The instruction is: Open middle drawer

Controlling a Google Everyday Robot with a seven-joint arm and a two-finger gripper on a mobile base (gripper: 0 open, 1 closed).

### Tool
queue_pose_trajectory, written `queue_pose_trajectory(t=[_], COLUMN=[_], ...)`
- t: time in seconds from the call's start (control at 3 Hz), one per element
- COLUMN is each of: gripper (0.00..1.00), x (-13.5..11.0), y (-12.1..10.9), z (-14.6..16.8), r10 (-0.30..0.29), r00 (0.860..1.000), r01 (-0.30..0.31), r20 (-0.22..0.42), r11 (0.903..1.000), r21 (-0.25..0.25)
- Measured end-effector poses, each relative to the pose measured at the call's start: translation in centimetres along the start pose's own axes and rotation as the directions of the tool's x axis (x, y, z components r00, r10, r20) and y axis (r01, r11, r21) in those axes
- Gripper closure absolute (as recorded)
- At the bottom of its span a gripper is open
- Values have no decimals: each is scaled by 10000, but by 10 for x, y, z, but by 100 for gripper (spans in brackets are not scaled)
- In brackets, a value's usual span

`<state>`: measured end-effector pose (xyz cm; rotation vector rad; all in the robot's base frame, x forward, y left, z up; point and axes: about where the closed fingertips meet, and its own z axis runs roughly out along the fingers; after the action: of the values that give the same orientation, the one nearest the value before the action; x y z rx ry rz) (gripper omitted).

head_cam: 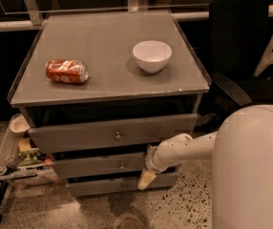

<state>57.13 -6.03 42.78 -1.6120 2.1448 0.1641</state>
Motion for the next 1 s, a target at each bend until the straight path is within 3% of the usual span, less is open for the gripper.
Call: queue_pose_trajectory(t=[0.67,1.0], gripper=[0,7], x=[16,19], y=[-16,-15], z=[22,32], r10=[195,335], r00=[9996,9993], r01=[-194,-341], r20=[-187,-160], r11=[9998,9988], r21=[62,-356])
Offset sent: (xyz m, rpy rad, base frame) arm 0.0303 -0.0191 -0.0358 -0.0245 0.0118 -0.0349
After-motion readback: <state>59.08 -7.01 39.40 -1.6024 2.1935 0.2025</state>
